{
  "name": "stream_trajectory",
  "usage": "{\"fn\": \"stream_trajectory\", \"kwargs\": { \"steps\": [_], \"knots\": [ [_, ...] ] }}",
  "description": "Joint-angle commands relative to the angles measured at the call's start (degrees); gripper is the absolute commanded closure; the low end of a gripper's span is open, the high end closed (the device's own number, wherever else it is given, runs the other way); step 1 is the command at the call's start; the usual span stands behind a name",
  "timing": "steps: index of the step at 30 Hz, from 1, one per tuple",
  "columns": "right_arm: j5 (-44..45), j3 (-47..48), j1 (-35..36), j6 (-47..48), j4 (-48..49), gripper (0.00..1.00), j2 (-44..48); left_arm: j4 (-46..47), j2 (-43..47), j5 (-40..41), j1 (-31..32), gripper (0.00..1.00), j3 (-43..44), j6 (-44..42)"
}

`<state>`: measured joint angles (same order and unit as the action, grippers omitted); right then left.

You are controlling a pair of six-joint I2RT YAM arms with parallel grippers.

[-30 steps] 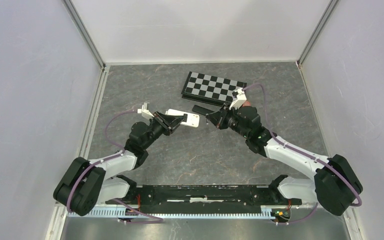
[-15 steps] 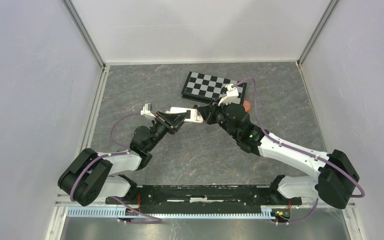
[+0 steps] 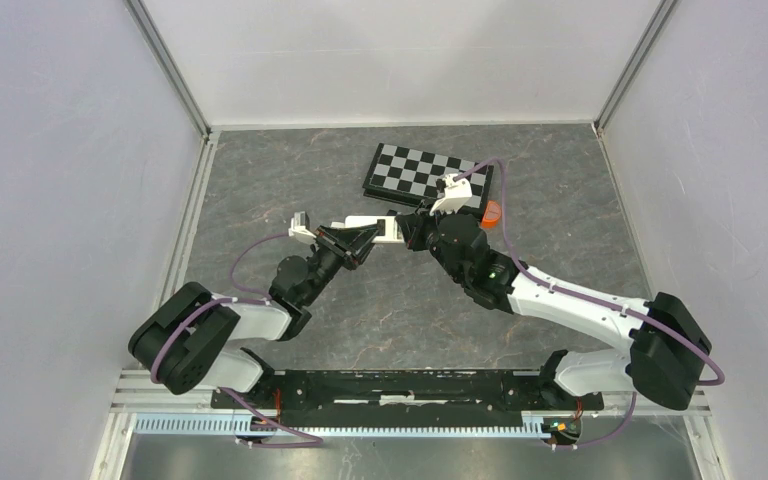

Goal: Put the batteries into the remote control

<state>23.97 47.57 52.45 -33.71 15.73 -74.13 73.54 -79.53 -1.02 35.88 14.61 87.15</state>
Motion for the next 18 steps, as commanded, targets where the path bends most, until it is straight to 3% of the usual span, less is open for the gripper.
{"fn": "stream_trajectory", "kwargs": {
  "steps": [1, 18],
  "knots": [
    [2.0, 1.9, 0.2, -0.5, 0.1, 0.91, -0.3, 9.3, -0.7, 2.9, 1.6, 0.98, 0.8, 2.7],
    [-1.4, -3.1, 0.8, -2.3, -0.6, 0.84, 4.2, 15.7, -1.9, 4.7, 1.7, 0.98, 2.3, 1.9]
  ]
}}
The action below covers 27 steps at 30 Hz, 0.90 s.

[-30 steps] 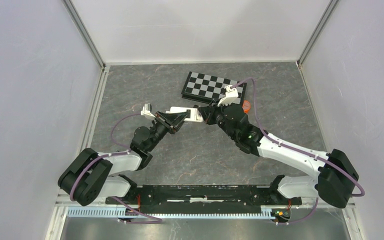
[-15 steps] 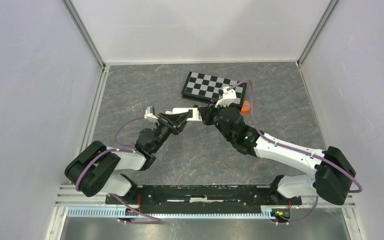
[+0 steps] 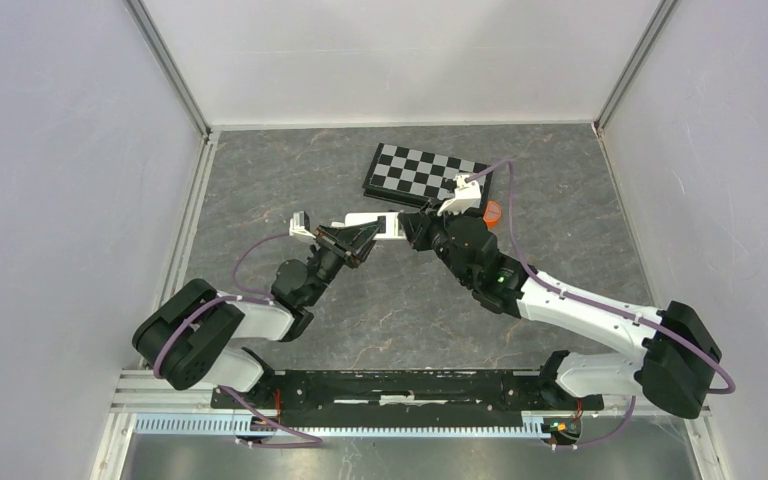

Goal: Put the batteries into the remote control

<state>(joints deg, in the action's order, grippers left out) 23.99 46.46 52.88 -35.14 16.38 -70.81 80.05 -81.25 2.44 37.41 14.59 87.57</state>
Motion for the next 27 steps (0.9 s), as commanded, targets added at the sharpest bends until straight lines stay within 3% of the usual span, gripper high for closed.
{"fn": "stream_trajectory", "kwargs": {
  "steps": [1, 9, 19, 27],
  "knots": [
    [-1.7, -2.1, 0.5, -1.1, -1.2, 0.84, 0.9, 9.2, -0.2, 1.1, 0.1, 0.98, 2.4, 1.3],
    [-3.0, -2.5, 0.5, -1.7, 0.3, 0.78, 0.7, 9.2, -0.3, -0.3, 0.2, 0.98, 3.6, 1.0],
    [1.8, -1.4, 0.5, -3.4, -1.8, 0.69, 1.7, 9.2, 0.4, 0.2, 0.1, 0.98, 3.3, 1.8],
    [4.9, -1.1, 0.6, -2.6, -3.3, 0.89, 2.0, 9.2, 0.3, 0.2, 0.1, 0.98, 3.7, 3.1]
  ]
}}
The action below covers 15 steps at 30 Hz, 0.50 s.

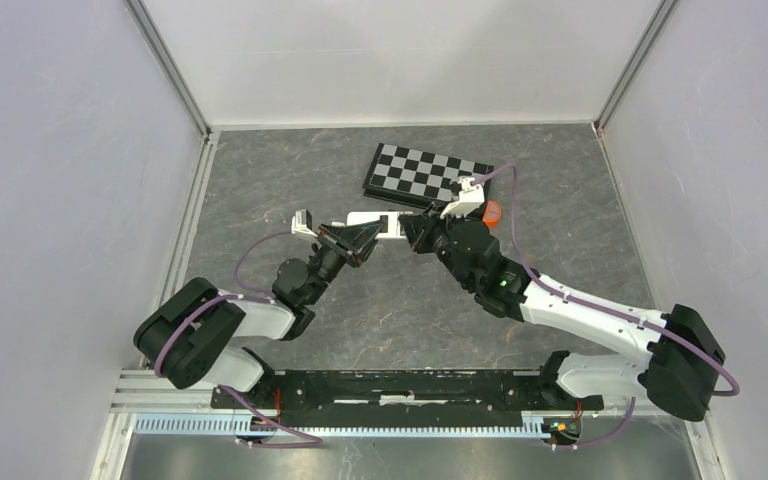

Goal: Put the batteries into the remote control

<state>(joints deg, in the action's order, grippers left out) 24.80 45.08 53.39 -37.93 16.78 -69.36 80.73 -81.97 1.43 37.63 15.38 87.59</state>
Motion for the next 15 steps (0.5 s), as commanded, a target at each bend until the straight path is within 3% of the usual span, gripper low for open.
{"fn": "stream_trajectory", "kwargs": {
  "steps": [1, 5, 11, 15],
  "knots": [
    [4.8, 0.5, 0.1, 0.2, -3.7, 0.90, 0.4, 8.5, 0.9, 1.1, -0.1, 0.98, 3.1, 3.9],
    [7.8, 1.3, 0.1, -0.4, -2.7, 0.90, -0.5, 8.5, 1.1, 0.9, 0.1, 0.98, 3.9, 5.5],
    [8.4, 1.6, 0.3, -2.1, -3.0, 0.80, -1.7, 8.5, 0.6, 1.9, 0.6, 0.98, 5.7, 7.4],
    [8.5, -3.4, 0.4, -3.8, 1.4, 0.75, 1.8, 8.5, 0.5, 3.4, 0.9, 0.98, 6.1, 8.3]
  ]
}}
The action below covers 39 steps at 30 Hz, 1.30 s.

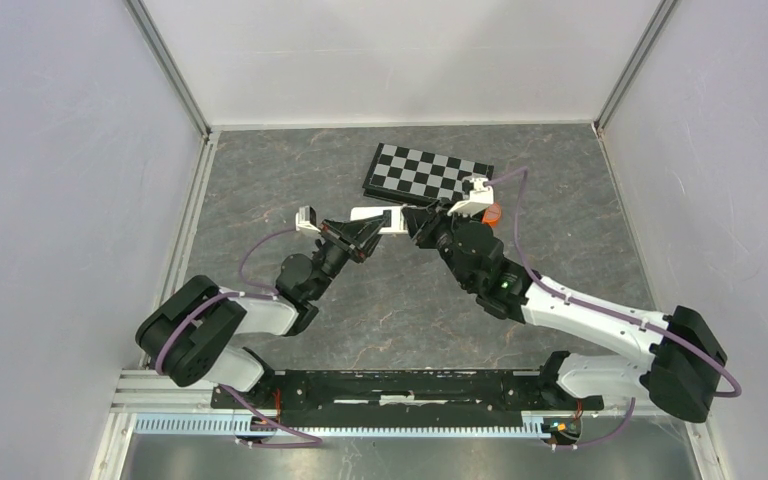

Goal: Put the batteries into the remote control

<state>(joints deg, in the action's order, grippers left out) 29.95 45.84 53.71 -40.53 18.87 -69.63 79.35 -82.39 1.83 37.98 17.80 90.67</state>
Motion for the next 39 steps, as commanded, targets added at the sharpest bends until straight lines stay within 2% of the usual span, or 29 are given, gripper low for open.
{"fn": "stream_trajectory", "kwargs": {
  "steps": [1, 13, 15, 17, 20, 24, 29, 34, 39],
  "knots": [
    [3.4, -4.4, 0.2, -1.3, -0.9, 0.74, 2.6, 9.9, 1.0, 3.4, 0.5, 0.98, 3.6, 5.2],
    [2.2, -3.7, 0.2, -1.1, -2.8, 0.65, 5.4, 9.9, 0.8, 4.5, 0.5, 0.98, 4.9, 4.9],
    [1.4, -2.6, 0.1, 0.9, -3.4, 0.58, 5.9, 9.9, 0.9, 4.5, 0.5, 0.98, 4.7, 4.5],
    [-0.1, -1.4, 0.1, 3.4, -4.2, 0.45, 6.4, 9.9, 1.0, 4.5, 0.5, 0.98, 4.3, 3.9],
    [-1.3, -1.9, 0.0, 5.3, -4.4, 0.31, 8.8, 9.9, 1.5, 3.9, 0.5, 0.98, 3.8, 3.2],
    [-3.2, -4.9, -0.7, 3.4, -2.8, 0.20, 13.9, 9.9, 1.7, 3.1, 0.5, 0.98, 2.7, 2.4],
    [-5.7, -3.3, -1.9, 3.2, -4.4, 0.13, 16.6, 9.9, 2.3, 1.9, 0.3, 0.98, 2.0, 1.9],
    [-9.4, -1.3, -3.8, -1.2, -7.3, 0.12, 17.2, 9.9, 3.7, 0.4, 0.3, 0.98, 2.1, -1.1],
    [-12.8, -0.9, -6.7, -14.2, -9.1, 0.09, 17.5, 9.9, 4.5, -1.1, 0.4, 0.98, 2.4, -5.2]
  ]
}}
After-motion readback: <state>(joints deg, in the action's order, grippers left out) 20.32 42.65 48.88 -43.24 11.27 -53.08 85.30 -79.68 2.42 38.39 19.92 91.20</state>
